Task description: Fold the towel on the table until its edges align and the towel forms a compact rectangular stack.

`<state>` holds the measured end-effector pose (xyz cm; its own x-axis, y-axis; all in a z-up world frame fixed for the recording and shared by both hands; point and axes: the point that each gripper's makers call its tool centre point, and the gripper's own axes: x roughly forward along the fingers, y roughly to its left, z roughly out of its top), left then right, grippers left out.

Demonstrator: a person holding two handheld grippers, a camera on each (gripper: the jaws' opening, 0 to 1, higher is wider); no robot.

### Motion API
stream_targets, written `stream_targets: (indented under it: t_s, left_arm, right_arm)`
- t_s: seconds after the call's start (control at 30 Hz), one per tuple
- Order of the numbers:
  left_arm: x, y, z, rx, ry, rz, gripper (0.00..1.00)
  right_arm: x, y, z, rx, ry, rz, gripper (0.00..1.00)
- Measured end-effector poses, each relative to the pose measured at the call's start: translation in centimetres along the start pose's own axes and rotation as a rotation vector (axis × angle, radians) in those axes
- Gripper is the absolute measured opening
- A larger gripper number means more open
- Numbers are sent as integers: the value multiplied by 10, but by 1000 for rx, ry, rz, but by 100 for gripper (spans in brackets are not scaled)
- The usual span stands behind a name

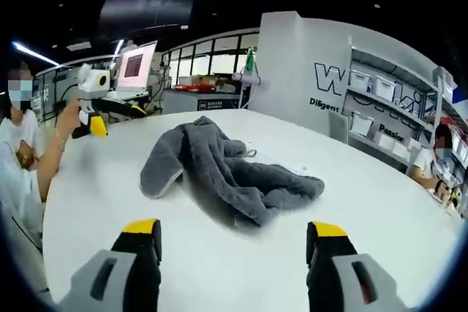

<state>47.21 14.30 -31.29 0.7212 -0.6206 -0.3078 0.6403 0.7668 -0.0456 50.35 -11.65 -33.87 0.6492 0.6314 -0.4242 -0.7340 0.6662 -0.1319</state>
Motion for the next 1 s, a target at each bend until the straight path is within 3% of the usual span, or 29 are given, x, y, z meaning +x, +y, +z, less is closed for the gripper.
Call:
stream_targets:
  t_s: [0.3, 0.67, 0.8, 0.9, 1.0]
  left_arm:
    - [-2, -1, 3, 7, -4, -11, 99]
    - [-7, -3, 8, 24, -23, -23, 99]
    - [-8, -5, 9, 28, -28, -24, 99]
    - [-9, -6, 10, 36, -30, -27, 99]
    - [-12, -7, 13, 40, -45, -30, 99]
  right_arm:
    - [10, -18, -7, 43, 30, -73, 84]
    - [34, -23, 0, -4, 95, -77, 67]
    - [45, -32, -8, -16, 145, -99, 59]
    - [51, -38, -26, 0, 226, -106, 57]
    - [58, -43, -33, 23, 227, -108, 50]
